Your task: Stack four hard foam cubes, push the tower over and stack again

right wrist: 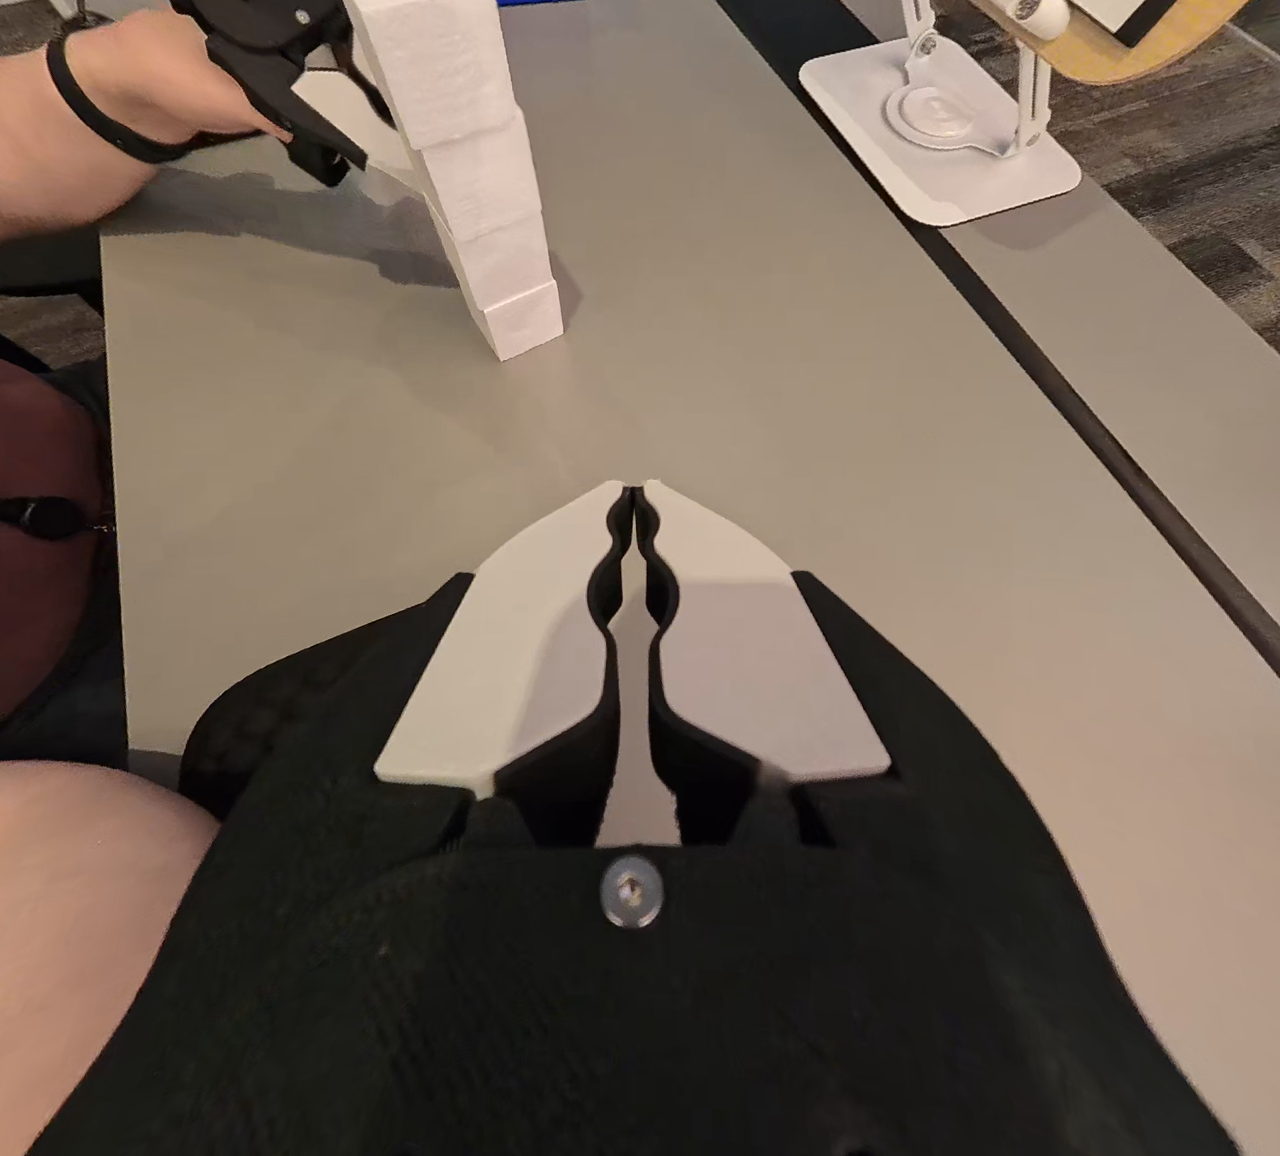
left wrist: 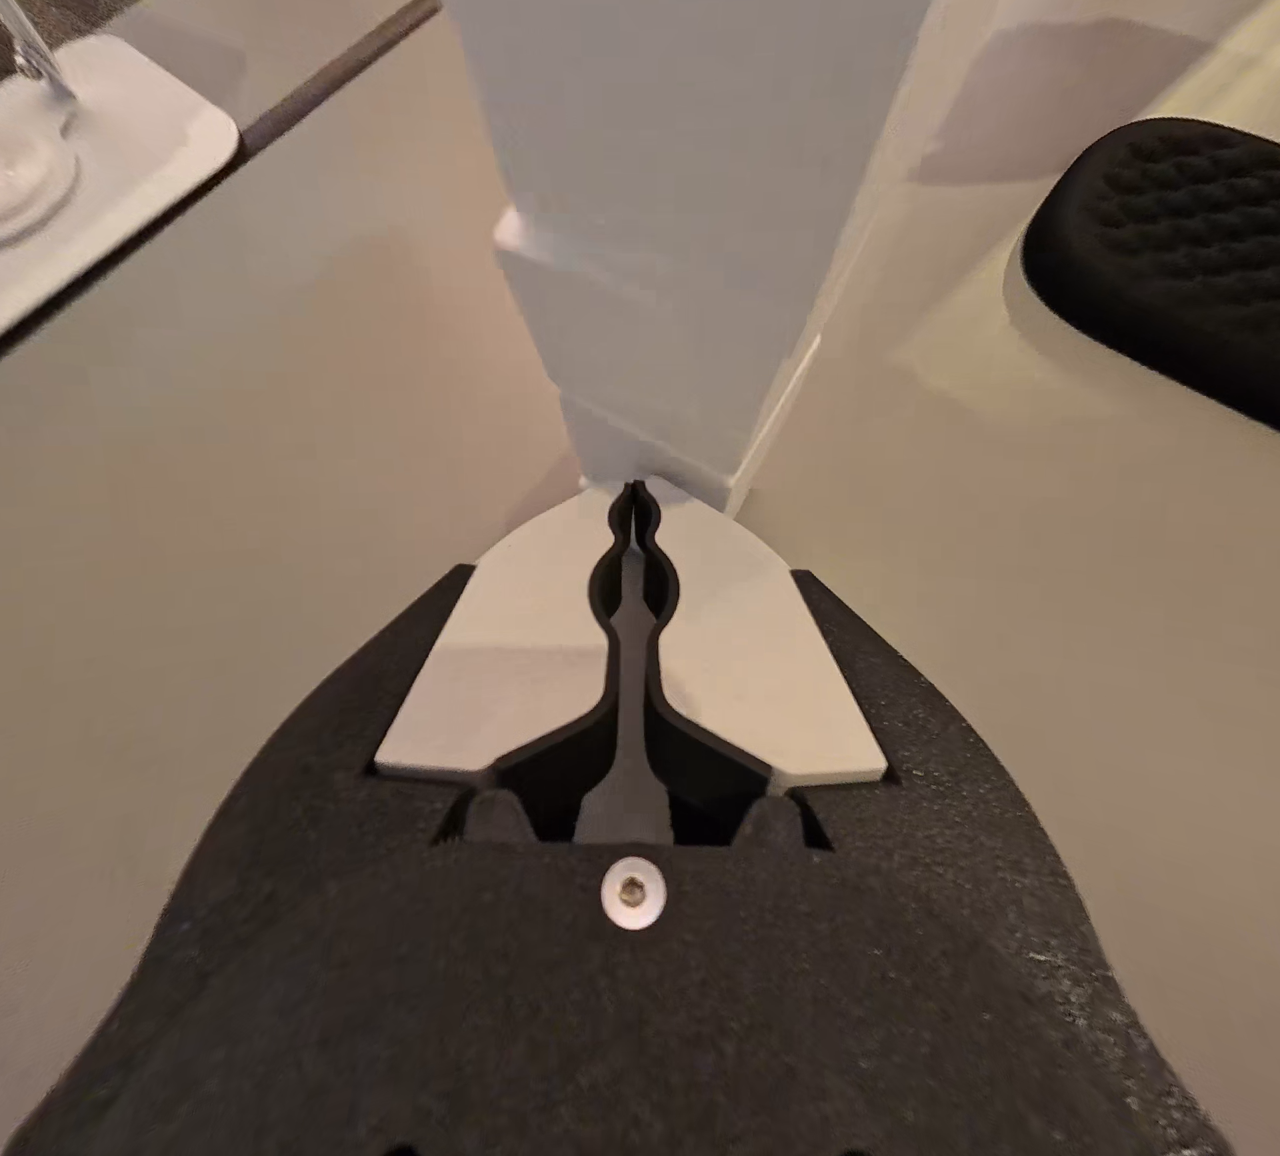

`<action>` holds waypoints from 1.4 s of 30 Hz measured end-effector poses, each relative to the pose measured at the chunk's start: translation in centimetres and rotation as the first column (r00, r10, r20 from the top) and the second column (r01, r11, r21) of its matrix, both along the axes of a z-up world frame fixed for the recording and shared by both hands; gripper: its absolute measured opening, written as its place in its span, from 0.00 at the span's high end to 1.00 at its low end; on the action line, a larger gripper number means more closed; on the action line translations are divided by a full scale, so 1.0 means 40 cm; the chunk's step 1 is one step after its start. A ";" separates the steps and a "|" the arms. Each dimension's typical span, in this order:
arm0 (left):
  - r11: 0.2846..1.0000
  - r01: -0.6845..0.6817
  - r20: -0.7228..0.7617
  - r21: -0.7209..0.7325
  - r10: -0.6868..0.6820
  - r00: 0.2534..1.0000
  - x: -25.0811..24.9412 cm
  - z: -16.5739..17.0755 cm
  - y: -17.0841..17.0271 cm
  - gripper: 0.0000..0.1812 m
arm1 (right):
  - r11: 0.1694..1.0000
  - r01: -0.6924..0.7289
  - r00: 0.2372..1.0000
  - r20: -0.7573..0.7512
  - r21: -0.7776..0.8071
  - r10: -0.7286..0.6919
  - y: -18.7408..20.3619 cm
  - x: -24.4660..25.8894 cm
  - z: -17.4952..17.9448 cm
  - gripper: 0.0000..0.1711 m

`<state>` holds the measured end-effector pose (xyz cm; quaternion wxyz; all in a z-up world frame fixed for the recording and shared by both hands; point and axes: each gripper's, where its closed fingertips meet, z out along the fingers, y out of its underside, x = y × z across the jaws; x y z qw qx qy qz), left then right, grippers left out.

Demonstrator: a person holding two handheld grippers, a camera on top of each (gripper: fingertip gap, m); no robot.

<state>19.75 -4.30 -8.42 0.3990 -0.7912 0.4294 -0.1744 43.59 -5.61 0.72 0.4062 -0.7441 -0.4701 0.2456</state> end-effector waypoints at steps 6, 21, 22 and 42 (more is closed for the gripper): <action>0.991 0.068 -0.064 0.113 -0.061 0.996 0.118 0.110 0.031 1.00 | 1.000 -0.003 1.000 0.011 -0.006 0.003 0.005 0.004 -0.010 0.99; 0.987 0.155 0.129 -0.043 -0.148 0.980 0.088 -0.029 0.007 0.45 | 0.960 0.211 0.976 -0.021 -0.184 -0.219 0.073 0.118 -0.118 0.70; 0.987 0.156 0.144 -0.039 -0.149 0.978 0.081 -0.039 0.012 0.46 | 0.948 0.253 0.966 0.002 -0.192 -0.258 0.076 0.138 -0.127 0.67; 0.978 0.200 -0.147 0.053 -0.190 0.971 0.043 -0.131 0.058 0.62 | 0.715 0.697 0.717 0.066 -0.043 -0.694 -0.142 0.444 -0.322 0.48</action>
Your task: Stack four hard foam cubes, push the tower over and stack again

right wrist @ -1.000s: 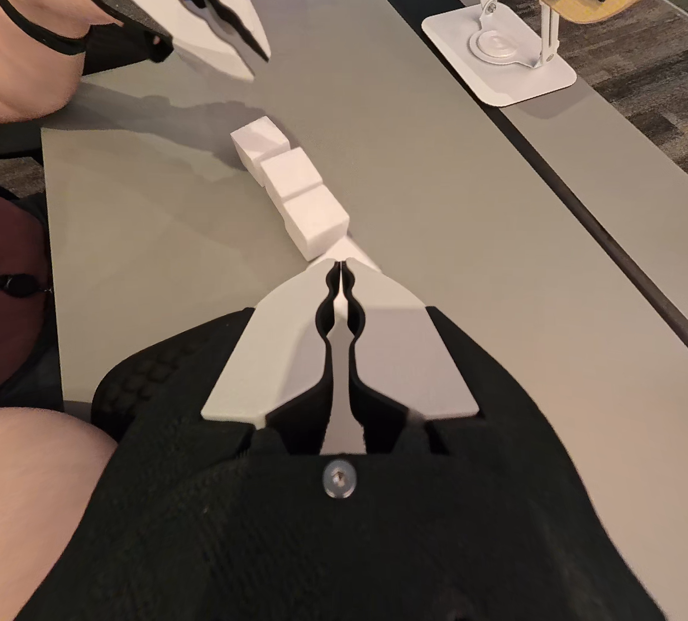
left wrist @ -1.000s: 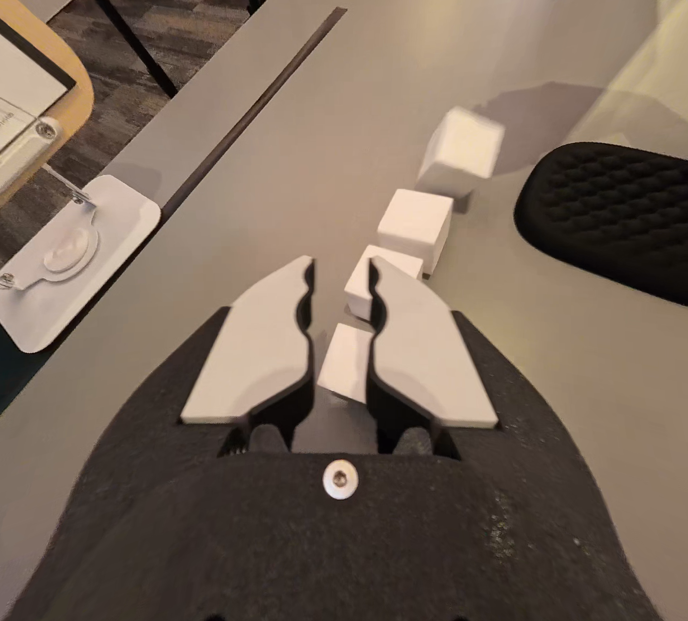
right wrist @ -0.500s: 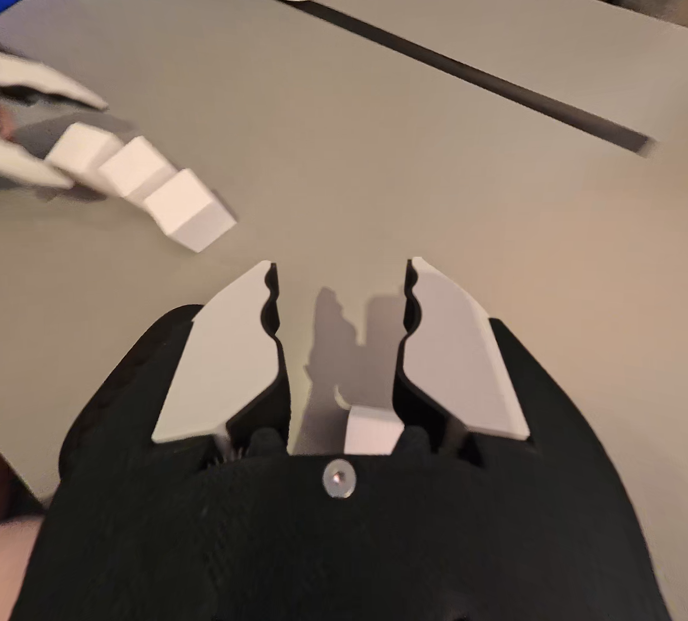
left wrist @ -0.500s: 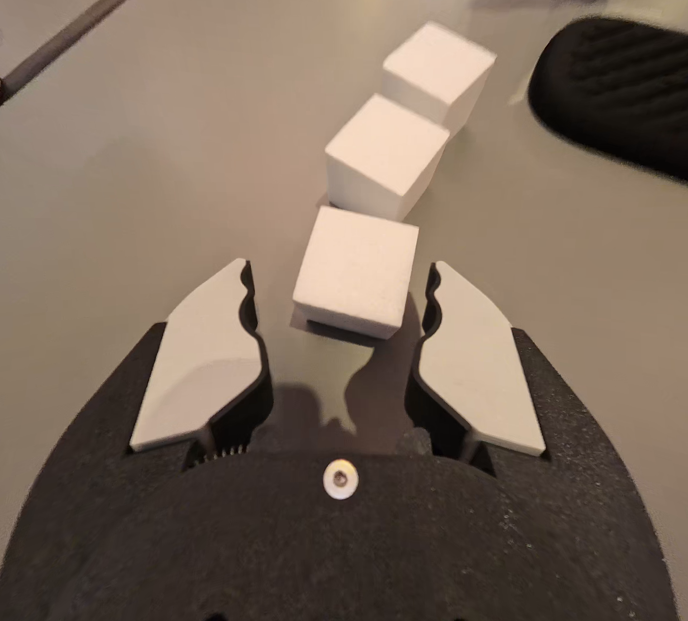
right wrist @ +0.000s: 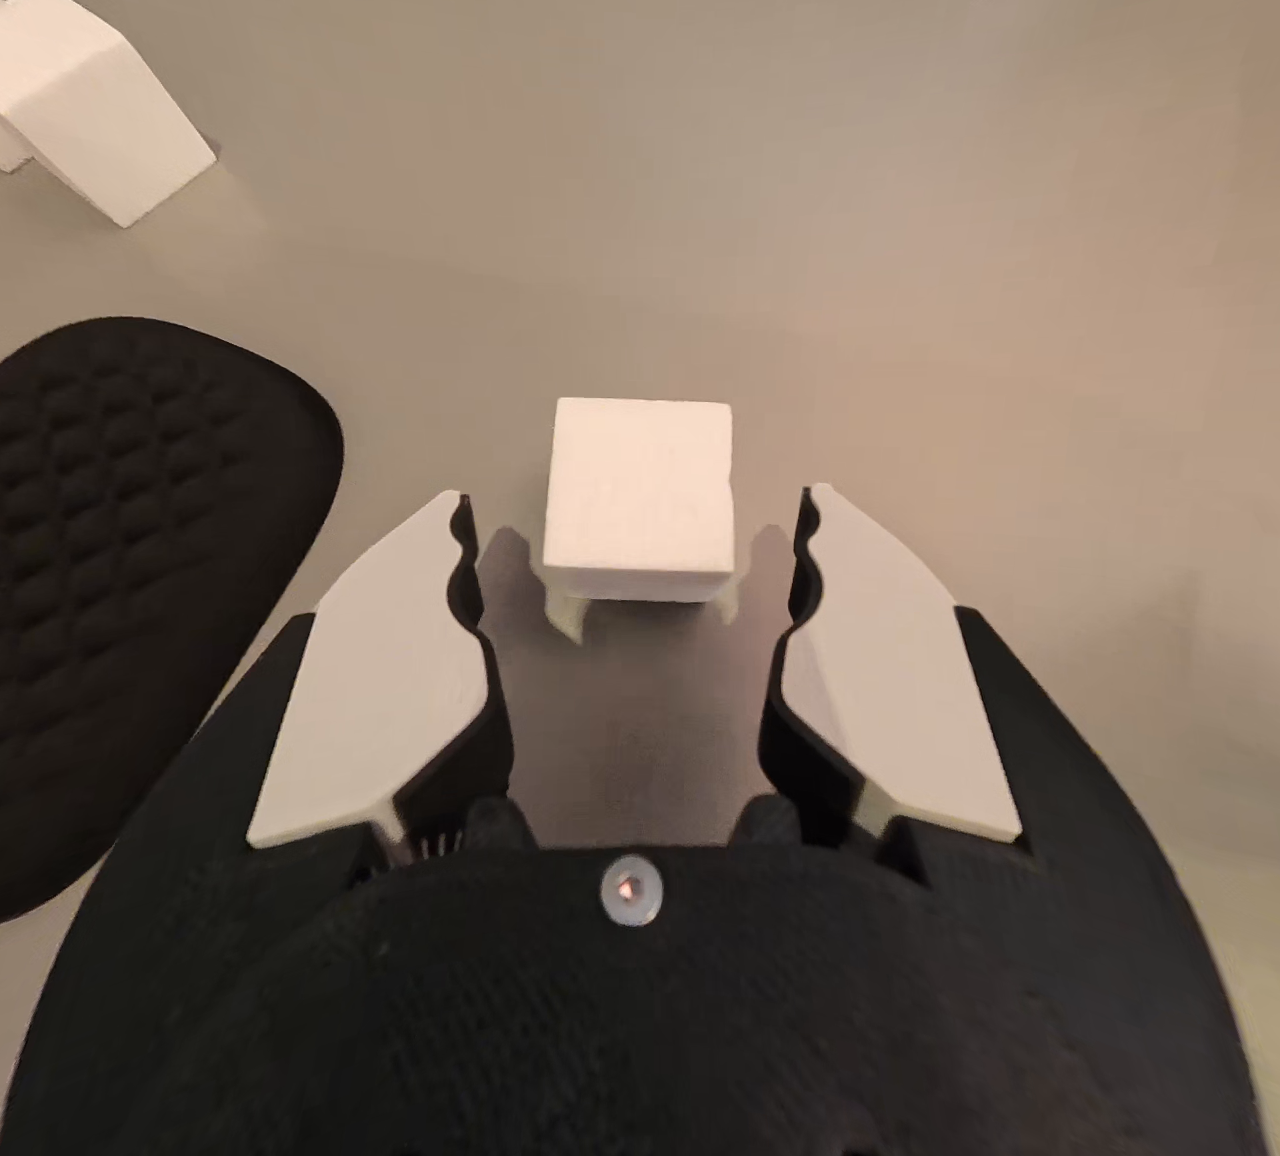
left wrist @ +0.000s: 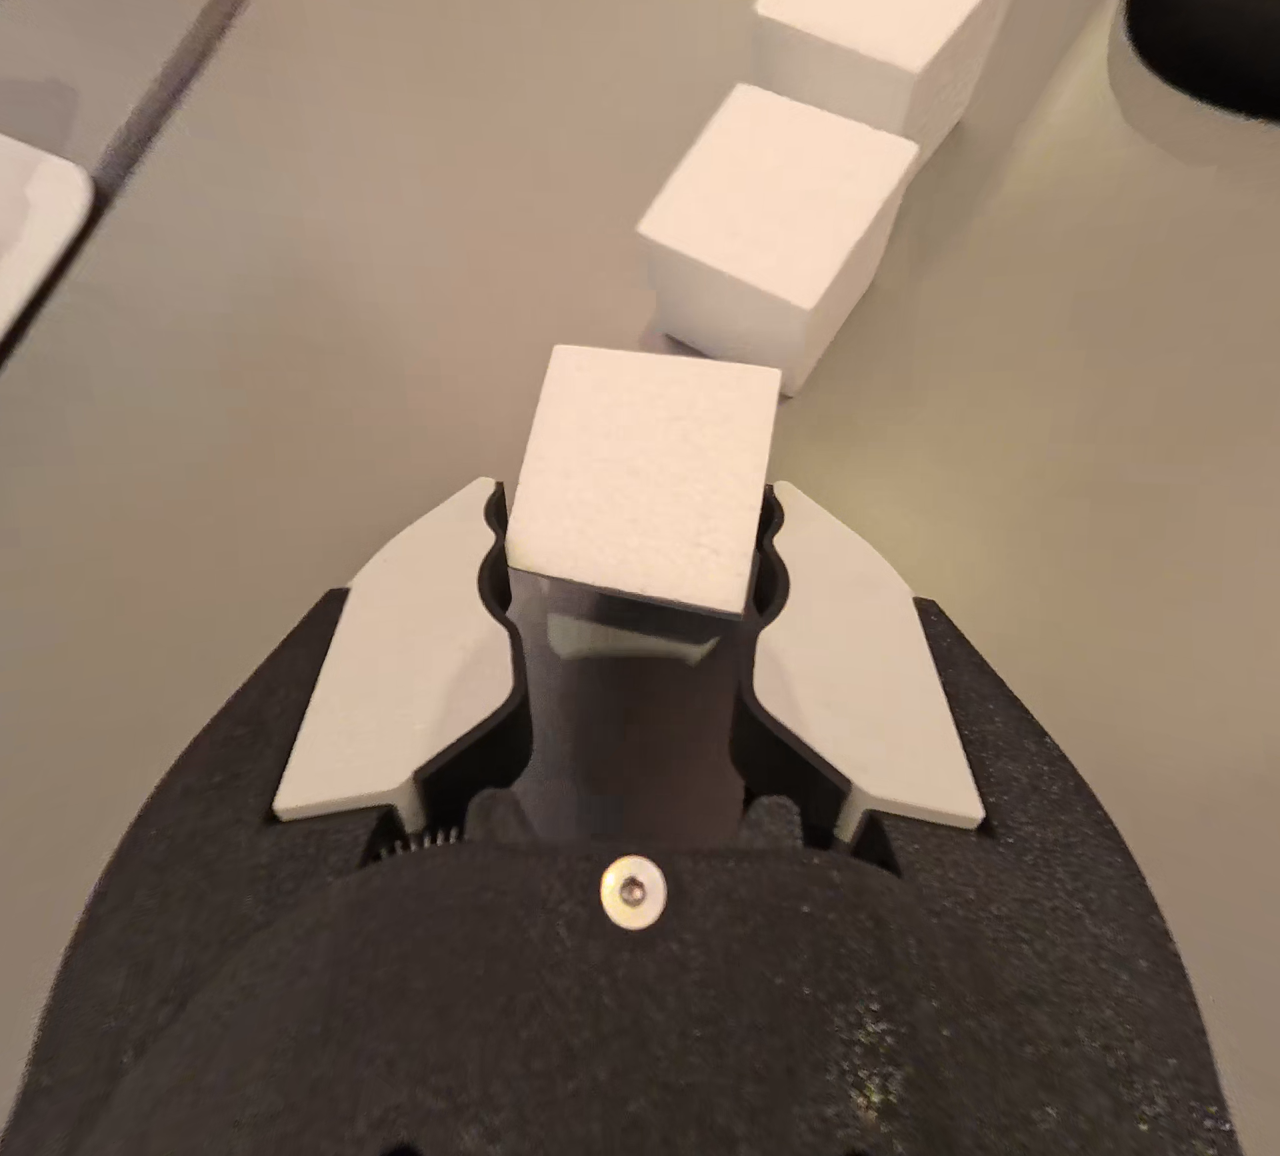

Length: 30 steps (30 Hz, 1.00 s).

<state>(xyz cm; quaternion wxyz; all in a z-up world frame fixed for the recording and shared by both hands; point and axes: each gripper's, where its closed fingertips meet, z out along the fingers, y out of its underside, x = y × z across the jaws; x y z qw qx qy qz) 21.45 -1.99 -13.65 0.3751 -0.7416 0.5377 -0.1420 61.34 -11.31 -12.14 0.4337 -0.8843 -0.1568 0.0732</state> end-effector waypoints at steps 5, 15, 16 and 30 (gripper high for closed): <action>0.999 -0.017 0.188 0.035 0.010 0.982 -0.035 0.140 0.016 0.62 | 0.999 -0.017 0.999 -0.047 -0.041 0.015 0.030 -0.029 -0.028 0.66; 0.995 -0.049 0.293 0.086 0.022 0.956 -0.050 0.233 0.022 0.62 | 0.749 -0.598 0.762 -0.086 0.285 0.642 0.154 -0.534 0.334 0.66; 0.995 -0.054 0.281 0.082 0.029 0.959 -0.057 0.220 0.023 0.62 | 0.704 -0.660 0.707 -0.101 0.262 0.700 0.163 -0.599 0.333 0.66; 0.995 -0.091 0.254 0.044 0.077 0.964 -0.116 0.189 0.041 0.62 | 0.549 -0.835 0.550 -0.062 -0.024 0.833 0.208 -0.842 0.126 0.66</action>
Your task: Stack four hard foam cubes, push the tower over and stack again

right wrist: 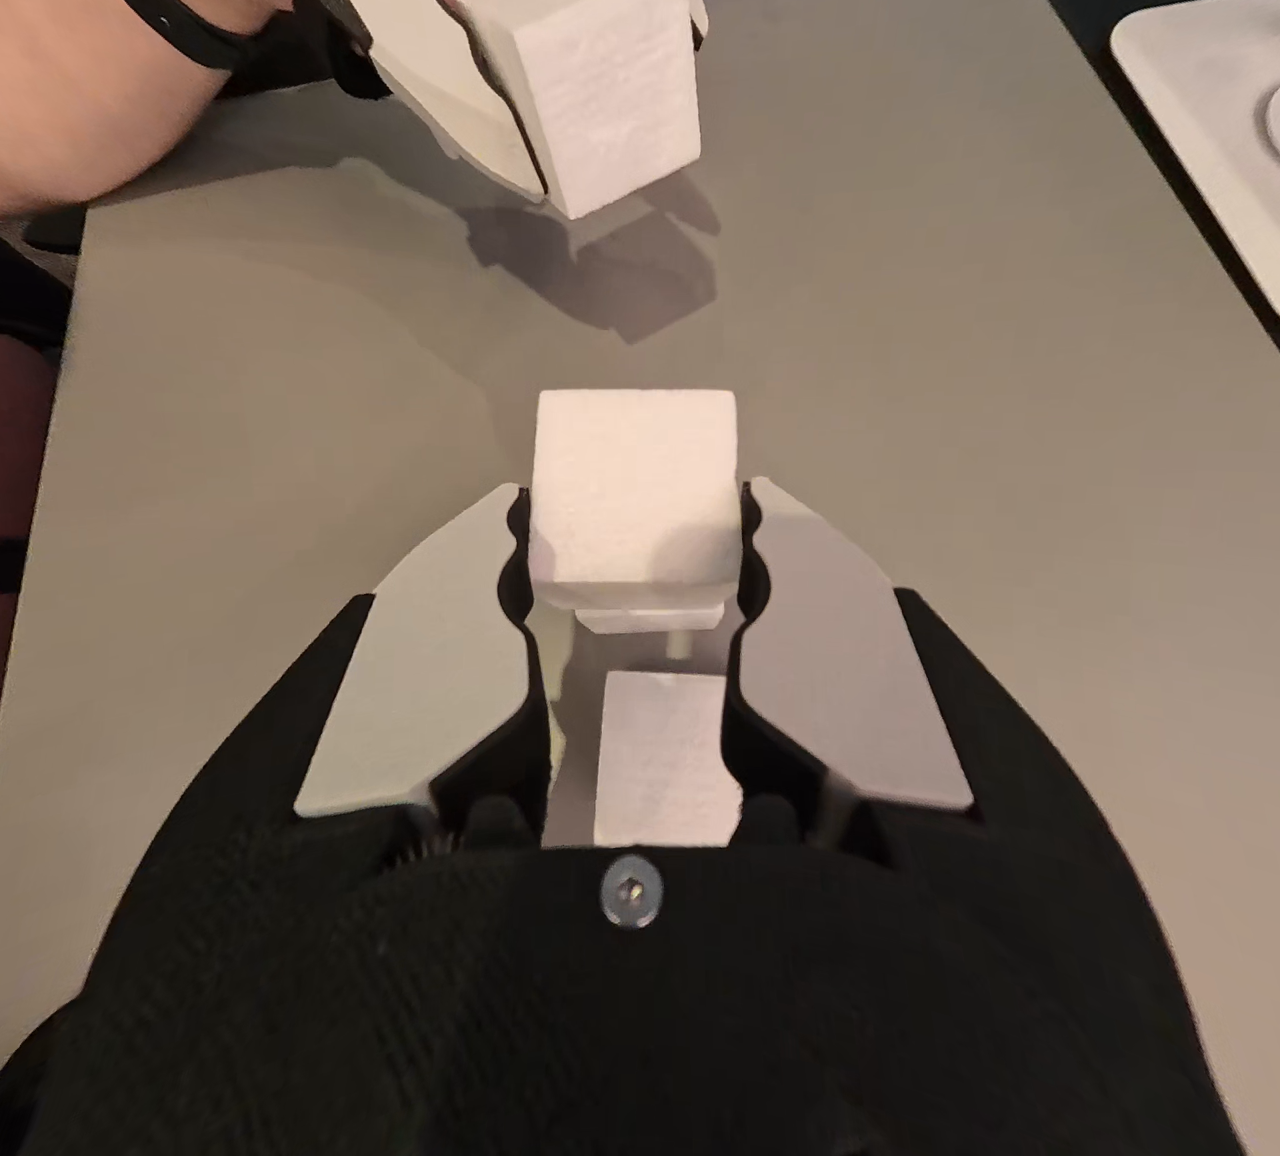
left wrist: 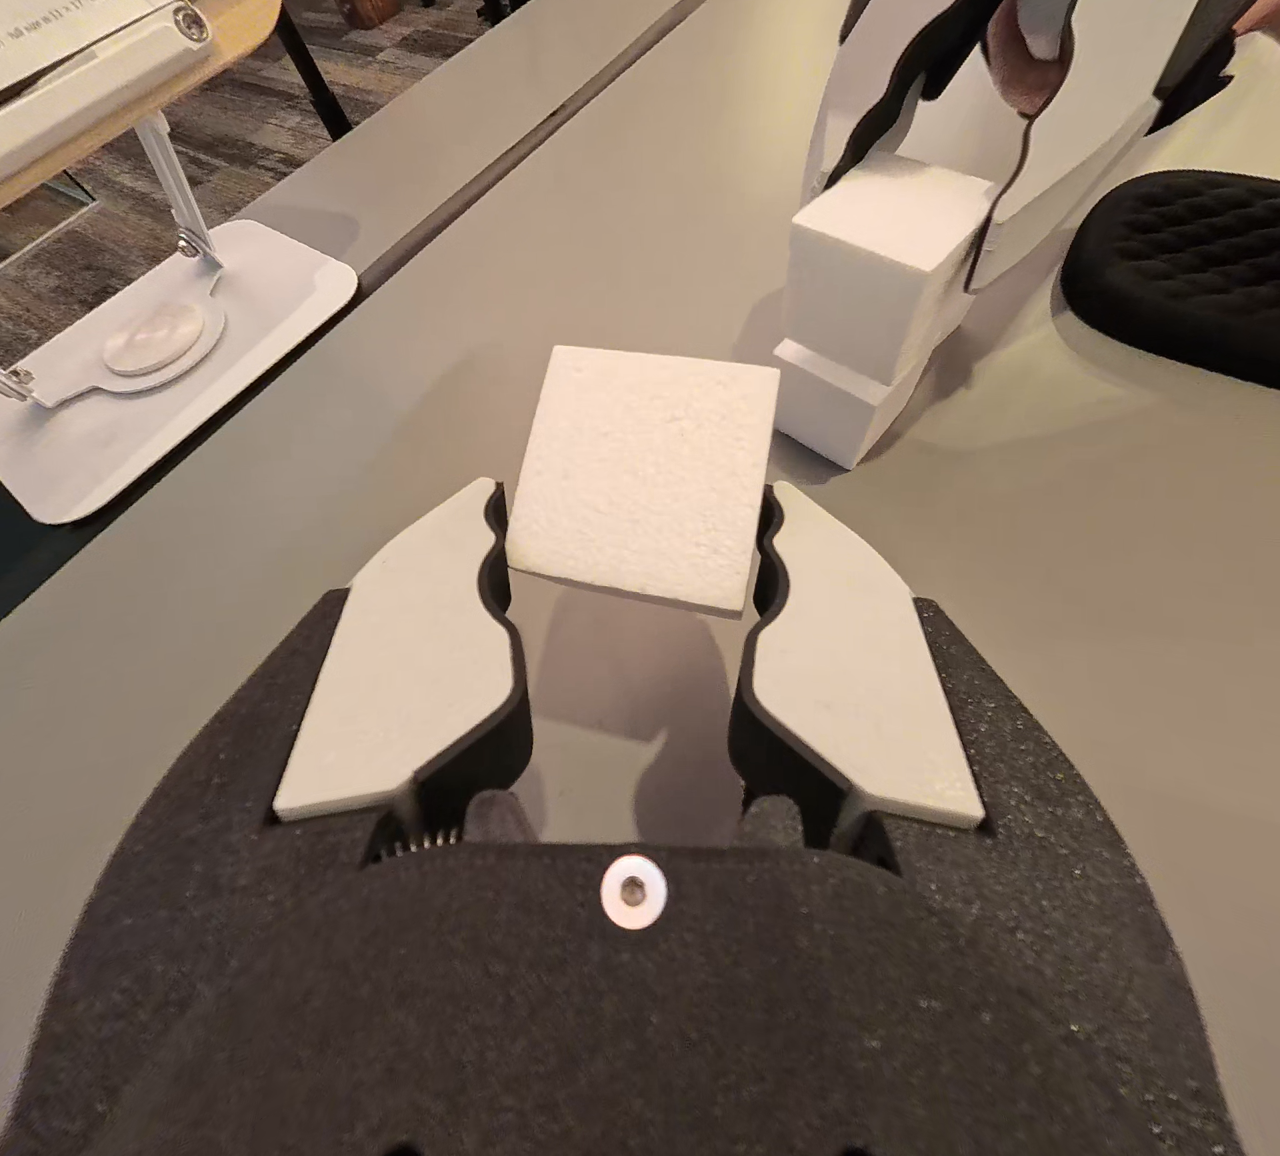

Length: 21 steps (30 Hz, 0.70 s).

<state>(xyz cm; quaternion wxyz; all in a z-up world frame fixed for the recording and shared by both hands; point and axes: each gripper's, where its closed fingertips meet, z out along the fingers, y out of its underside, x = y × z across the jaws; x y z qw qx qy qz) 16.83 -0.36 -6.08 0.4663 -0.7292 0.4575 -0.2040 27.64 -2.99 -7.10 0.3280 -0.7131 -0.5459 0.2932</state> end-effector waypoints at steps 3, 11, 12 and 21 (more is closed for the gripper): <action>1.000 0.002 -0.017 0.004 -0.002 1.000 0.005 -0.007 -0.003 0.62 | 1.000 0.003 1.000 0.011 -0.018 -0.003 0.006 -0.001 -0.010 0.66; 0.998 0.058 0.024 0.025 -0.059 0.998 0.039 0.016 -0.028 0.62 | 1.000 0.012 1.000 -0.001 0.003 -0.012 0.005 0.011 -0.024 0.54; 0.996 0.090 0.050 0.018 -0.091 0.995 0.053 0.031 -0.038 0.62 | 1.000 0.022 0.999 -0.028 0.021 -0.022 0.003 0.022 -0.012 0.51; 0.905 0.411 -0.045 0.110 -0.408 0.912 0.257 0.126 -0.087 0.62 | 0.981 0.194 0.976 -0.104 0.015 -0.192 0.002 0.206 -0.062 0.53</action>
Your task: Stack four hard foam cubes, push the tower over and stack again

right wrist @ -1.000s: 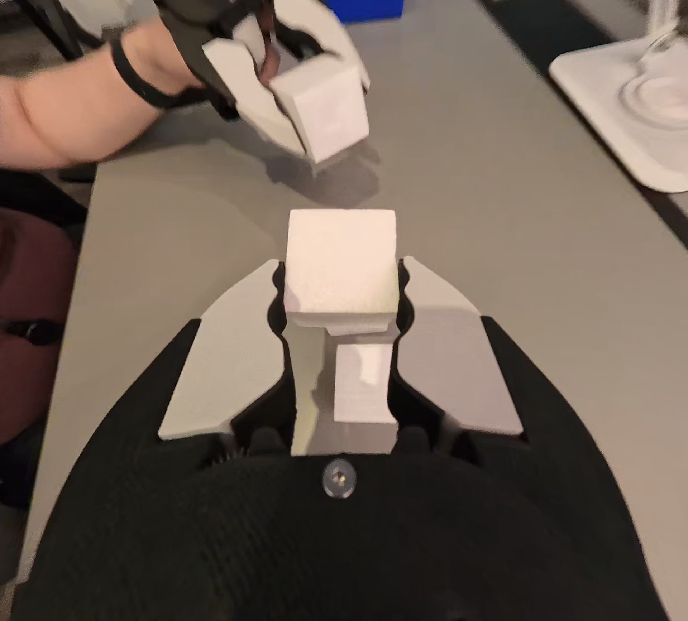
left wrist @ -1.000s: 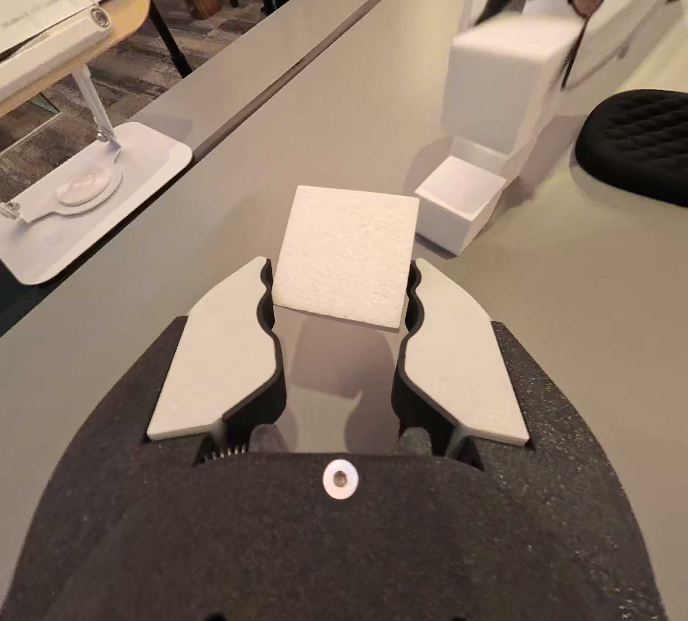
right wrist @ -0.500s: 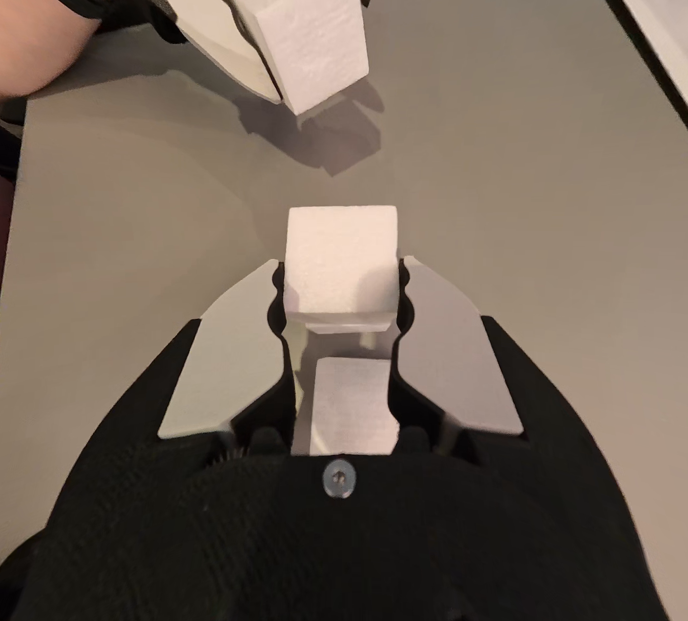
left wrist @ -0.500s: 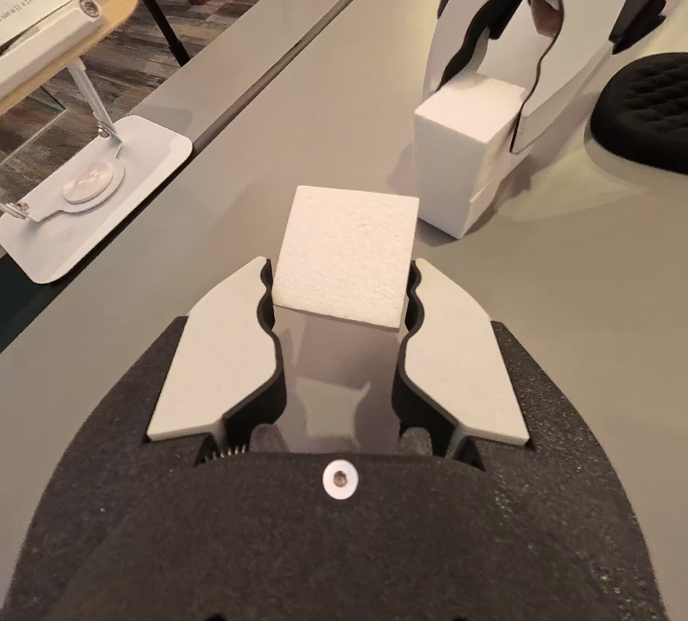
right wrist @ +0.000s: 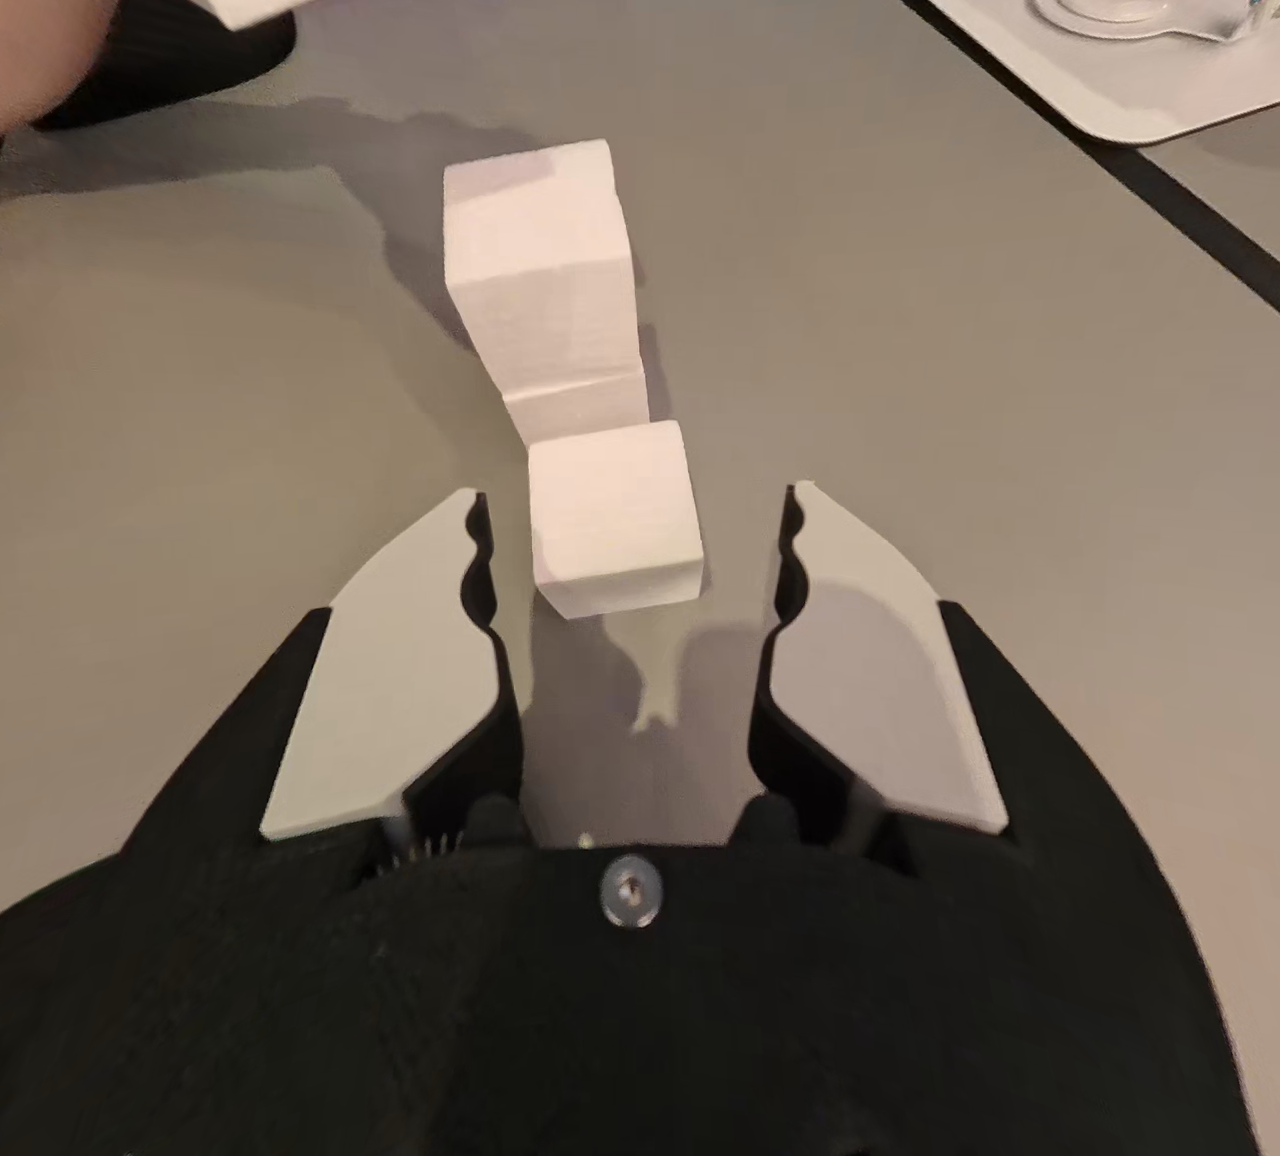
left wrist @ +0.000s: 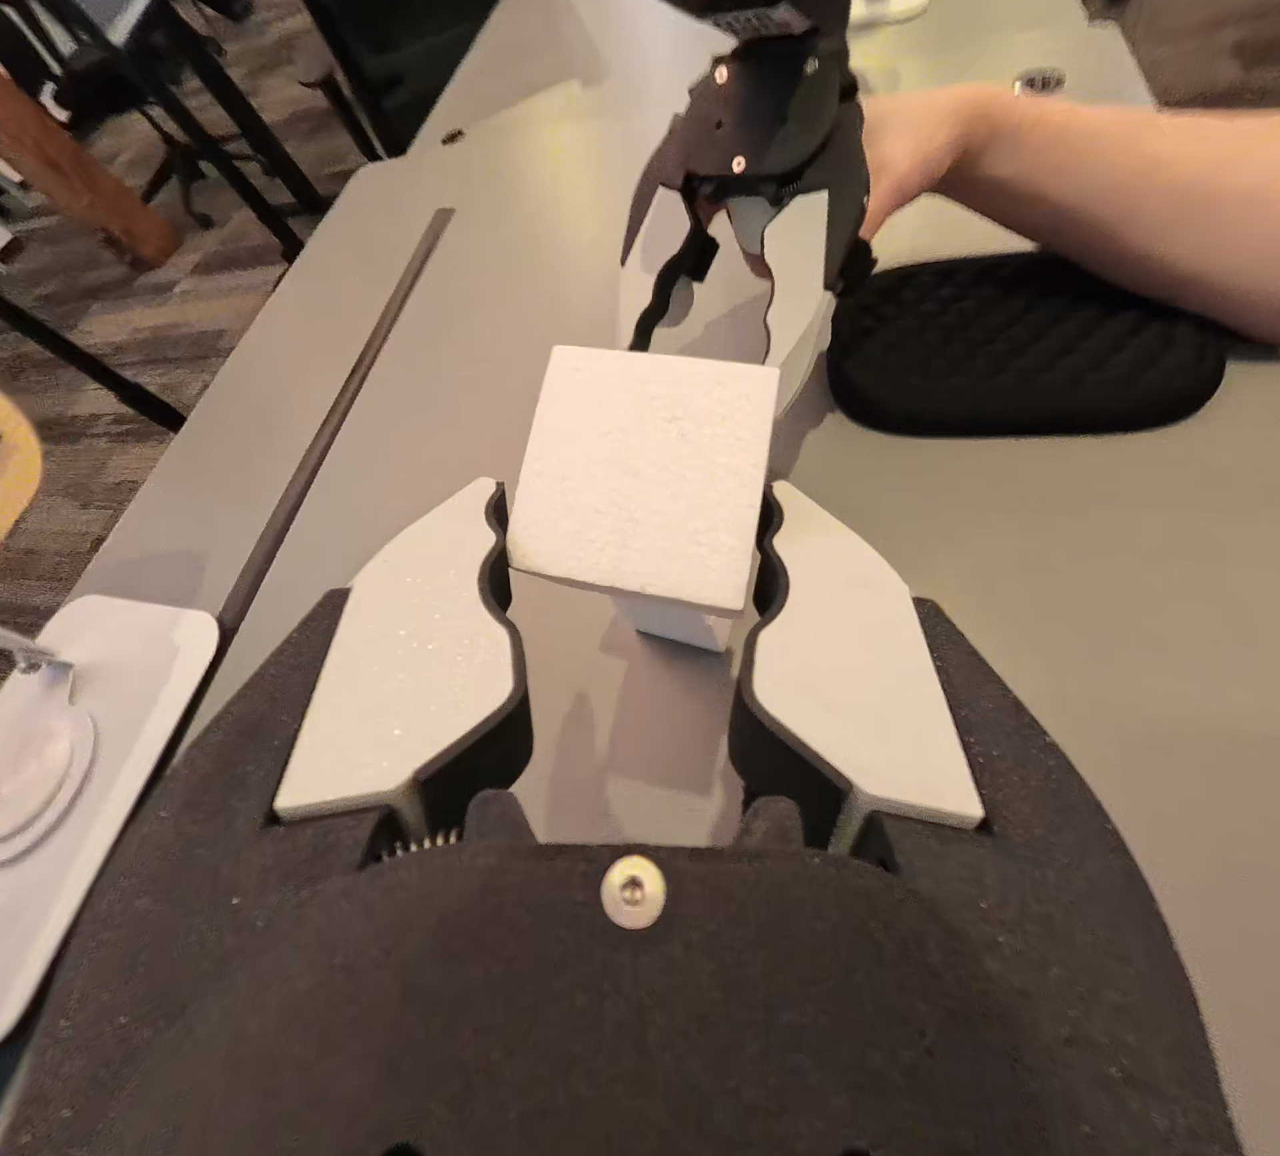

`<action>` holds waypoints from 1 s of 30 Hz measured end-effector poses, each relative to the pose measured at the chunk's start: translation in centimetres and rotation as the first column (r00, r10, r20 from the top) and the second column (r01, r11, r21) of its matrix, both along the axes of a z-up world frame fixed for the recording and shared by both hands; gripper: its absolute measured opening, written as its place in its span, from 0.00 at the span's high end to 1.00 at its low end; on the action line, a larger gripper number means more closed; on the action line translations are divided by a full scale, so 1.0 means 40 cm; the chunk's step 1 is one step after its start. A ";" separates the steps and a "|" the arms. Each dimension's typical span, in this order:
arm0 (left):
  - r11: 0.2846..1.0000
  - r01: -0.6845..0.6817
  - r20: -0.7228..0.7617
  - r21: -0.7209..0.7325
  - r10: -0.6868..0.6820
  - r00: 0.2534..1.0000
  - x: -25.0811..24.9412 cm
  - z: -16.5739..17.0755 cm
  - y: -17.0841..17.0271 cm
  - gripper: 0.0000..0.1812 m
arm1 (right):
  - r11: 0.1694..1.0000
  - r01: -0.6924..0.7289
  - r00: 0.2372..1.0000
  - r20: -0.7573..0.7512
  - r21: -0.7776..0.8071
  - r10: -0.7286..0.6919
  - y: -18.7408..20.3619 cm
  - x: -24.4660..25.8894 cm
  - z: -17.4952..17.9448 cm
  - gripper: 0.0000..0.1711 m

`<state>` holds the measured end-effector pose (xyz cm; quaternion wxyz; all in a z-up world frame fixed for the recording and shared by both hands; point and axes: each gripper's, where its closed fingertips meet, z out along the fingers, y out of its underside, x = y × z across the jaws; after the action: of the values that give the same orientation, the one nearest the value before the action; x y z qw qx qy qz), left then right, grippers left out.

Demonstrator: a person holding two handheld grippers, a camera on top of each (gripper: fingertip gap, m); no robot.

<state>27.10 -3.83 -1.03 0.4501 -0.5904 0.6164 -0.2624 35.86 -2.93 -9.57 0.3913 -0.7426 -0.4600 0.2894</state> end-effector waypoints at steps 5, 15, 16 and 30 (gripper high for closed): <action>0.998 0.067 -0.124 -0.012 -0.068 0.990 0.030 -0.046 0.028 0.62 | 0.999 -0.010 0.999 0.038 -0.037 0.012 -0.005 -0.004 -0.038 0.53; 0.991 0.111 -0.181 -0.079 -0.124 0.976 0.061 -0.093 0.037 0.62 | 0.998 -0.025 0.989 0.145 -0.065 0.034 -0.009 -0.017 -0.088 0.53; 0.990 0.111 -0.187 -0.086 -0.125 0.974 0.064 -0.098 0.038 0.62 | 0.998 -0.025 0.989 0.142 -0.065 0.034 -0.009 -0.019 -0.087 0.53; 0.990 0.053 -0.048 -0.133 -0.060 0.997 -0.031 -0.067 0.020 0.49 | 0.997 0.053 0.997 -0.050 0.049 -0.051 -0.003 0.043 0.102 0.65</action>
<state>25.86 -3.04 -3.70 0.3866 -0.6075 0.6258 -0.2997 37.58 -3.06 -5.50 0.4283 -0.7370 -0.4381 0.2854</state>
